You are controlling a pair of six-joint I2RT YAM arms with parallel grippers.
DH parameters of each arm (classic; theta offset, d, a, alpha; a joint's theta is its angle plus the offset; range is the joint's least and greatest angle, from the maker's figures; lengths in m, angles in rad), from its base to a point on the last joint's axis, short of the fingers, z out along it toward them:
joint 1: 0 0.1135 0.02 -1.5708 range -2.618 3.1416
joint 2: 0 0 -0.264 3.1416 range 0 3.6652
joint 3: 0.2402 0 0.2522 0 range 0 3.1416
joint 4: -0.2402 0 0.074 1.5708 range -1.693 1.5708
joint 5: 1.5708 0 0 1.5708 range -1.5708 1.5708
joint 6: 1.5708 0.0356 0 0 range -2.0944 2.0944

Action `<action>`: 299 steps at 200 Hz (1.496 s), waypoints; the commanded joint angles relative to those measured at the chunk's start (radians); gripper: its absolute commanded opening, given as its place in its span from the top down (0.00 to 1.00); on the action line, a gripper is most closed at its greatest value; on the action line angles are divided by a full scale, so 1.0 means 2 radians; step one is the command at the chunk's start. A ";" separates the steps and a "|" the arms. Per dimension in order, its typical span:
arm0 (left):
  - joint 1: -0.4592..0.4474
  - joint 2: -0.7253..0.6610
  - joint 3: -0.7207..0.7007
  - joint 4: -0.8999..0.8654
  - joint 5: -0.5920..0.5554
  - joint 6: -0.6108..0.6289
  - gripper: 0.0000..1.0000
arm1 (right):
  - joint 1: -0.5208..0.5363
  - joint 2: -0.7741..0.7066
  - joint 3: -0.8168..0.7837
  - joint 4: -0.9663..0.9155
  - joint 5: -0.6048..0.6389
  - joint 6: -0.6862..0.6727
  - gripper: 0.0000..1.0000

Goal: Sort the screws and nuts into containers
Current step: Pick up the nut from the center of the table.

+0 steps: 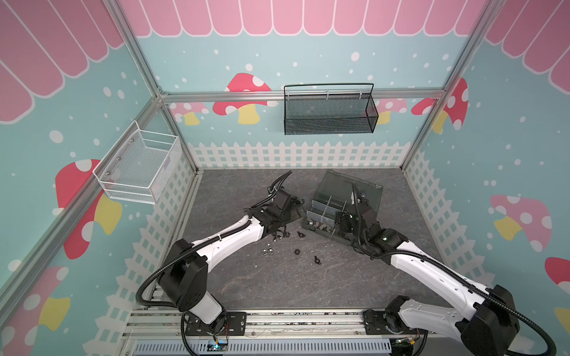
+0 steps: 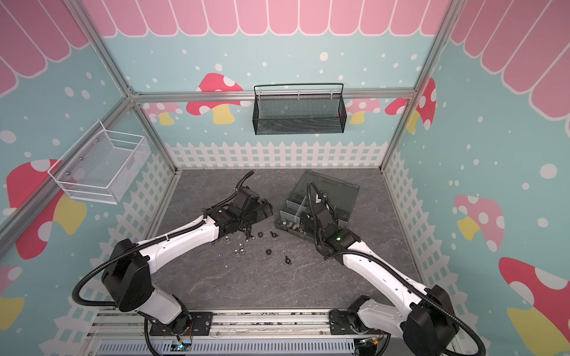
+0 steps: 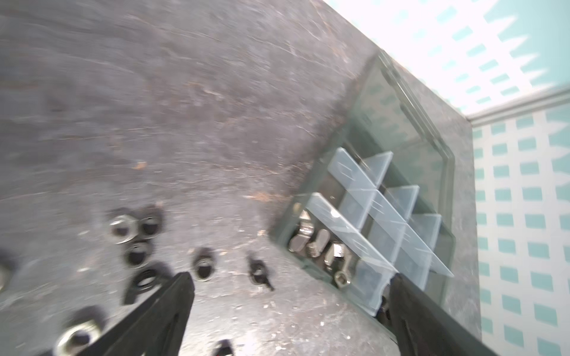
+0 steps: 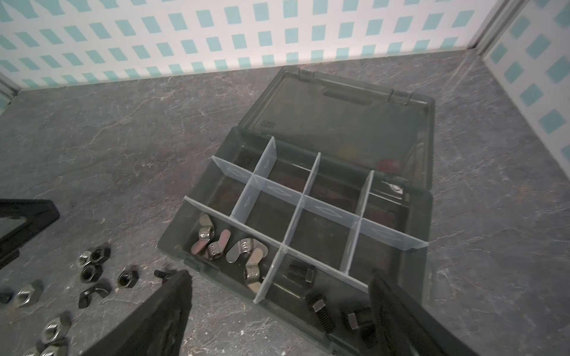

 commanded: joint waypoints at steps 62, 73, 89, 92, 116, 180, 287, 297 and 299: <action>0.053 -0.167 -0.175 0.041 -0.103 -0.058 0.00 | 0.066 0.138 0.044 0.011 -0.120 -0.032 0.23; 0.065 -0.189 -0.196 0.043 -0.106 -0.062 0.00 | 0.073 0.162 0.054 0.010 -0.129 -0.037 0.25; 0.080 -0.220 -0.222 0.045 -0.111 -0.070 0.00 | 0.080 0.195 0.074 0.009 -0.147 -0.049 0.29; 0.082 -0.225 -0.226 0.045 -0.111 -0.072 0.00 | 0.081 0.200 0.078 0.009 -0.149 -0.050 0.30; 0.099 -0.262 -0.257 0.053 -0.112 -0.078 0.00 | 0.083 0.244 0.107 0.009 -0.175 -0.066 0.37; 0.126 -0.293 -0.271 0.028 -0.111 -0.074 0.00 | 0.082 0.328 0.176 -0.028 -0.162 -0.098 0.53; 0.154 -0.250 -0.252 0.031 -0.086 -0.070 0.00 | 0.082 0.385 0.195 -0.039 -0.171 -0.113 0.75; 0.154 -0.250 -0.253 0.032 -0.086 -0.071 0.00 | 0.081 0.388 0.196 -0.038 -0.172 -0.114 0.76; 0.155 -0.251 -0.254 0.032 -0.086 -0.070 0.00 | 0.082 0.388 0.196 -0.038 -0.171 -0.115 0.77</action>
